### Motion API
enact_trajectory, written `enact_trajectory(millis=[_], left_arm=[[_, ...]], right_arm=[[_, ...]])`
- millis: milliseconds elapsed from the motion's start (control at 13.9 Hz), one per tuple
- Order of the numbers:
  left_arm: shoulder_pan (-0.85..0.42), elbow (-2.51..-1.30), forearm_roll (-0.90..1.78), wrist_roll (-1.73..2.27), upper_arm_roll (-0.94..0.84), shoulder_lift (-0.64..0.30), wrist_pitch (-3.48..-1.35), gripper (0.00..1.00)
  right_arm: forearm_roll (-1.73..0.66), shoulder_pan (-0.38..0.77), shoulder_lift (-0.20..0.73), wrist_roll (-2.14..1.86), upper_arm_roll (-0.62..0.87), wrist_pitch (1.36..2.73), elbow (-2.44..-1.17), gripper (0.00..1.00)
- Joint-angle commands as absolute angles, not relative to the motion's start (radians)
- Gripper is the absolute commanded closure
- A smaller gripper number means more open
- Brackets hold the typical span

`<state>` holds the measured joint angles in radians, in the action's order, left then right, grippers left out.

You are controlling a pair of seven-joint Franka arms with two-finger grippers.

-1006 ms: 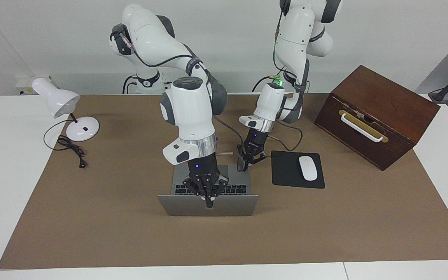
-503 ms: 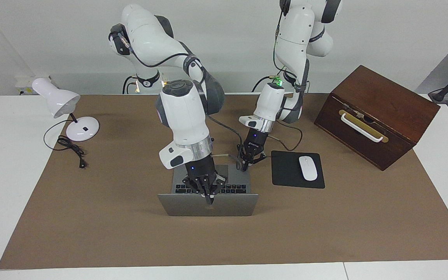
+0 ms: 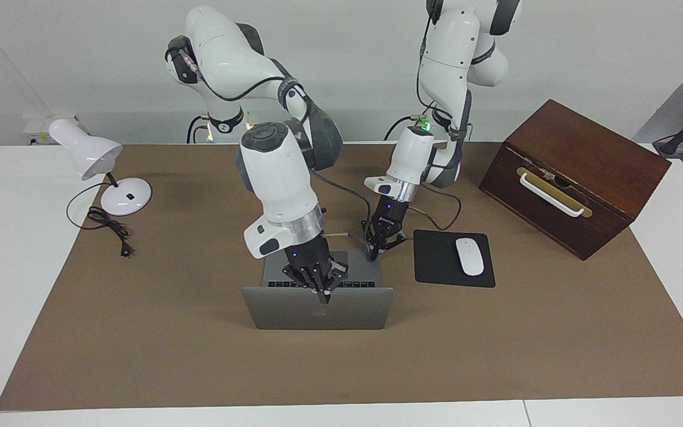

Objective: Close laptop with both arms
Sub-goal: 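Push the laptop screen down toward the keyboard with the right gripper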

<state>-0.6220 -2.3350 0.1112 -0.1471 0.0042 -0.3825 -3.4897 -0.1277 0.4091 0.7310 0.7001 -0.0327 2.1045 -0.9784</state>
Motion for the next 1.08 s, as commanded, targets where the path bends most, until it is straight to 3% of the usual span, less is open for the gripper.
enact_trajectory(millis=[0,359,1006], left_arm=[[-0.609,-2.324,0.1,-0.164,0.005,-0.423,-3.502,1.0],[-0.609,-2.324,0.101,-0.164,0.005,-0.423,-3.502,1.0],[-0.611,-2.324,0.1,-0.164,0.005,-0.423,-3.502,1.0]], right_arm=[[-0.192,0.382,0.718,0.71,-0.015,2.045,-0.977,1.0],[-0.265,0.37,0.707,0.71,-0.017,1.985,-0.988,1.0],[-0.282,0.35,0.617,0.707,-0.017,1.919,-1.159,1.0]])
